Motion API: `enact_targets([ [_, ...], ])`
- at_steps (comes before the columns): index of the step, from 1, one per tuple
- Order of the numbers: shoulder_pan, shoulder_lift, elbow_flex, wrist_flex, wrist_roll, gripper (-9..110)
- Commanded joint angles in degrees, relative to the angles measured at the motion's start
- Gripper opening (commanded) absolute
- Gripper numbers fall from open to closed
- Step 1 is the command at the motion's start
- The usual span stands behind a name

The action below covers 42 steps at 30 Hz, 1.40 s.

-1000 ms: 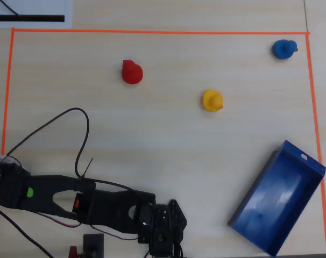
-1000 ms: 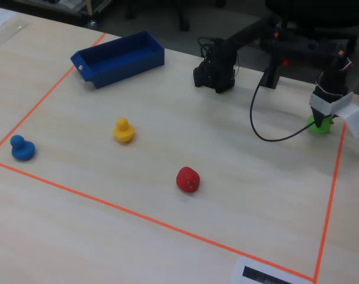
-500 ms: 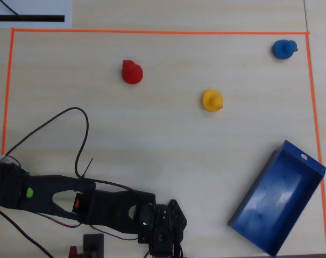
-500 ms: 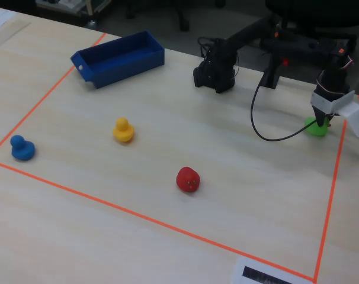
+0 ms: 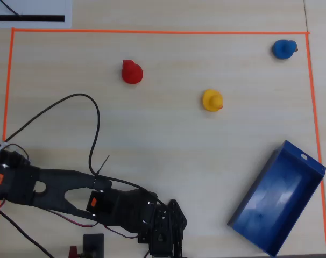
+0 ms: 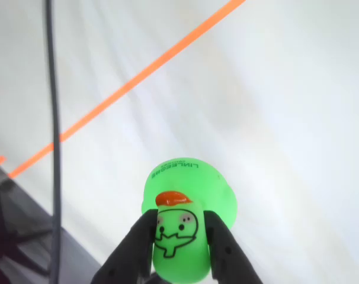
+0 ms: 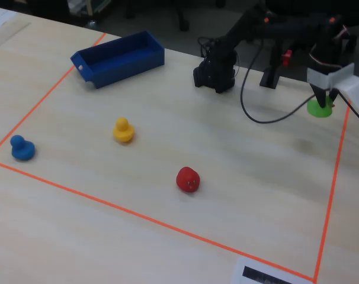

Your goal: Grasp green duck and put it into box.

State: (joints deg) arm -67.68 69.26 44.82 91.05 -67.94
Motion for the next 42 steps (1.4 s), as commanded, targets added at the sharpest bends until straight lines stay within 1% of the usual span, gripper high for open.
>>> enact_targets([
  [1, 3.3, 10.4, 0.1, 1.4, -0.5, 0],
  [6, 11.6, 14.2, 0.1, 3.3, -1.1, 0],
  [13, 30.5, 20.8, 3.1, 6.8, -3.9, 0],
  [19, 50.4, 27.8, 7.3, 7.3, -10.7, 0],
  [29, 87.6, 32.9, 7.8, 7.3, -25.3, 0],
  [32, 97.7, 33.0, 7.9, 7.3, -27.3, 0],
  [37, 111.6, 33.4, 7.1, 7.2, -28.2, 0],
  [42, 126.0, 34.6, 9.9, 7.2, -30.7, 0],
])
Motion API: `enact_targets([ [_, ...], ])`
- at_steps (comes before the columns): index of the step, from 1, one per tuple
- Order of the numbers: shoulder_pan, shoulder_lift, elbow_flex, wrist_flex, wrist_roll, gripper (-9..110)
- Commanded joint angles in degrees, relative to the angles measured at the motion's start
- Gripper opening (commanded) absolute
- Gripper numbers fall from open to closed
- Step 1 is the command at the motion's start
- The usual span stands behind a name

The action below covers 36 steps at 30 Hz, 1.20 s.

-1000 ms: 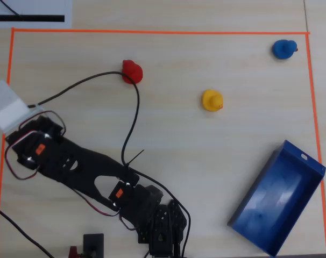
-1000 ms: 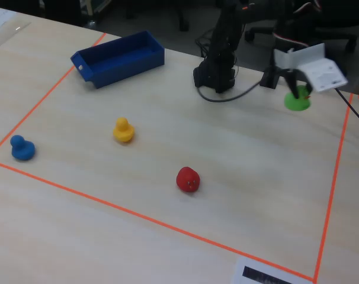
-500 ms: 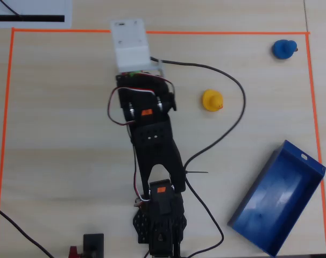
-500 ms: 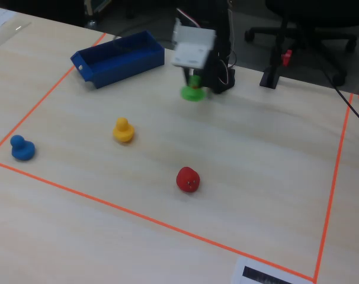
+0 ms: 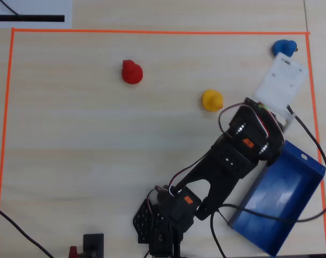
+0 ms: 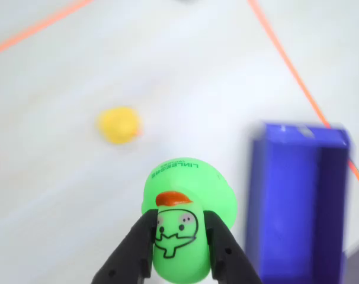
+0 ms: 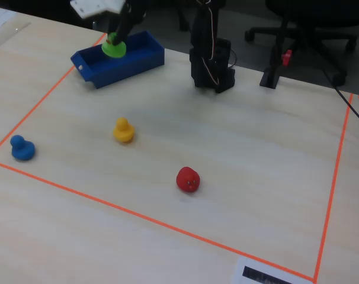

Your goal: Grasp green duck and put it into box.

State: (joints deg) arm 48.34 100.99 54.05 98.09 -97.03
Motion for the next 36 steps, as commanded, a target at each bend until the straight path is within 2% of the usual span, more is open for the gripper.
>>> enact_targets([
  [1, 12.7, 2.9, 1.1, 0.2, -2.4, 0],
  [7, 25.7, 1.3, 5.1, -3.3, -4.3, 0],
  [14, 32.6, -2.3, 12.0, -13.8, -4.9, 0],
  [20, 34.4, -4.9, 19.4, -24.1, -5.1, 0],
  [26, 34.0, -6.3, 26.2, -28.1, -5.1, 0],
  [36, 33.9, -5.5, 44.8, -44.7, -6.0, 0],
])
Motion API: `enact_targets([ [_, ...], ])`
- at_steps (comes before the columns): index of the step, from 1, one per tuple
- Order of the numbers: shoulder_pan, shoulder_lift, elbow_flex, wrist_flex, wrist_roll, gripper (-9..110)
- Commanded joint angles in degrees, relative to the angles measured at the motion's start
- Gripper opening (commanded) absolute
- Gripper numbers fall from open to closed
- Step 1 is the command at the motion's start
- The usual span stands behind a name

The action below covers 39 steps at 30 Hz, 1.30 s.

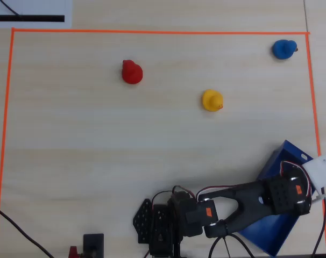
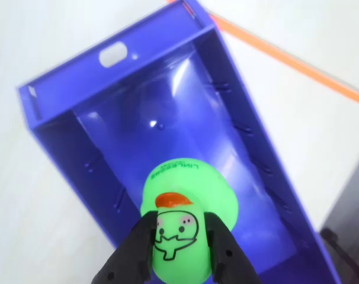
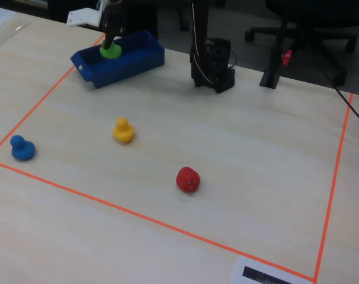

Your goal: Grasp green duck and put it into box.

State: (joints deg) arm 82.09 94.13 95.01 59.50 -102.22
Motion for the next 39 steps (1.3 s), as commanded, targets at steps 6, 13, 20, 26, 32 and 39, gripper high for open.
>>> enact_targets([
  [6, 0.5, 1.7, 10.3, -16.2, -2.4, 0],
  [13, 0.9, 0.5, 9.1, -14.2, -3.0, 9],
  [20, 0.8, 0.3, 7.5, -10.7, -3.7, 22],
  [26, 0.3, 0.4, 4.8, -10.4, -2.4, 23],
  [32, -5.9, 0.7, -12.3, -9.5, 11.5, 14],
  [39, -34.4, -0.2, -42.5, 23.2, 20.3, 0],
])
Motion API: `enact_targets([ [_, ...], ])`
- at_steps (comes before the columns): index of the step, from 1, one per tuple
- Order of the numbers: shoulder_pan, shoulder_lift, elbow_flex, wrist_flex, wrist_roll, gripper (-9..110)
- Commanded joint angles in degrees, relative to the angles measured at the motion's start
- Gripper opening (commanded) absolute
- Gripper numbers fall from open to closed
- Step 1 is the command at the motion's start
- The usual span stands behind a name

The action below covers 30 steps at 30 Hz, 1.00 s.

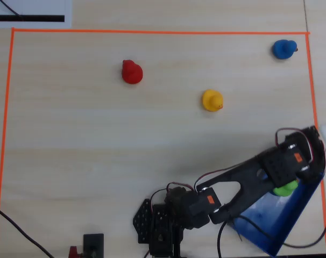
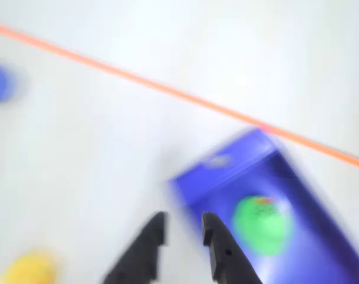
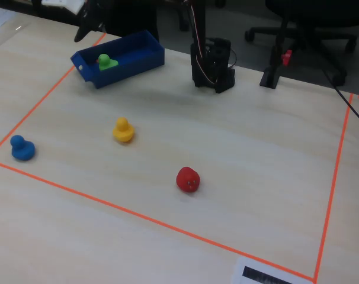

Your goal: Grasp green duck and put it into box.

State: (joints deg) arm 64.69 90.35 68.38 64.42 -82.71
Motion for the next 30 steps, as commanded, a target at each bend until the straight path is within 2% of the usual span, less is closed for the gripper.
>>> enact_targets([
  [1, -21.9, 5.9, -14.0, 22.1, 0.4, 0],
  [3, -30.4, 12.9, -3.6, 25.4, 0.4, 0],
  [6, -39.6, 27.0, 19.5, 21.3, -0.6, 0],
  [10, -46.2, 45.0, 48.6, 12.1, -6.5, 0],
  [14, -51.2, 59.8, 68.4, 9.1, -11.7, 0],
  [21, -62.7, 79.2, 87.6, 13.1, -11.8, 0],
  [30, -63.7, 96.5, 100.9, 15.7, -12.7, 0],
])
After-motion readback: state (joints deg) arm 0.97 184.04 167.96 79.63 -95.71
